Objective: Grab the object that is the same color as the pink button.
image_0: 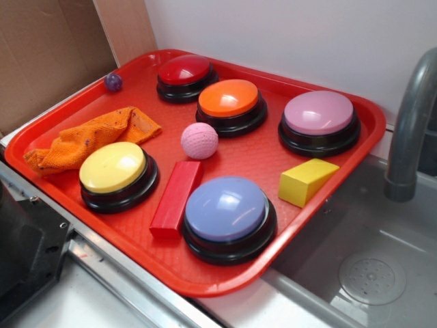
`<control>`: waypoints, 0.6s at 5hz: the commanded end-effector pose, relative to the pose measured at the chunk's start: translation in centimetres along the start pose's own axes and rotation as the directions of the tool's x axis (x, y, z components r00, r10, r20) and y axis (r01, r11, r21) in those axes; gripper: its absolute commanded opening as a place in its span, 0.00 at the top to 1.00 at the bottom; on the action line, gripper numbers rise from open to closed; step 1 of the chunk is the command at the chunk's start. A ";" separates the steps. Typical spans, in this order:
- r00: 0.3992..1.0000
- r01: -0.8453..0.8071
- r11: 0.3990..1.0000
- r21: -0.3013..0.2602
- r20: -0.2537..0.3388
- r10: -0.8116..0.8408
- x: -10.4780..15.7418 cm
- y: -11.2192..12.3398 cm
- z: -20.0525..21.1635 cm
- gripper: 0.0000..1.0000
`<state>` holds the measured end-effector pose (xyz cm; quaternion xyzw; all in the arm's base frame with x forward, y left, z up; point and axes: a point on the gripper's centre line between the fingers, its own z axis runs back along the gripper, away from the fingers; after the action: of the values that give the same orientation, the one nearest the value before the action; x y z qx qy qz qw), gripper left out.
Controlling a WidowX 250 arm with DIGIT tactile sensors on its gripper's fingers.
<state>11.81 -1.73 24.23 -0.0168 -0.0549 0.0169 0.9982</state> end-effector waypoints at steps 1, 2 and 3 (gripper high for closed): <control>1.000 0.000 1.000 0.000 0.000 0.000 0.0 0.0 0.0 0.00; 0.999 0.044 0.999 -0.026 0.010 -0.044 2.8 -0.6 -3.3 0.00; 0.999 0.008 1.000 0.004 0.034 -0.008 5.1 -1.5 -6.8 0.00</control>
<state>17.47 -3.04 17.25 -0.0141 -0.0551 0.0181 0.9982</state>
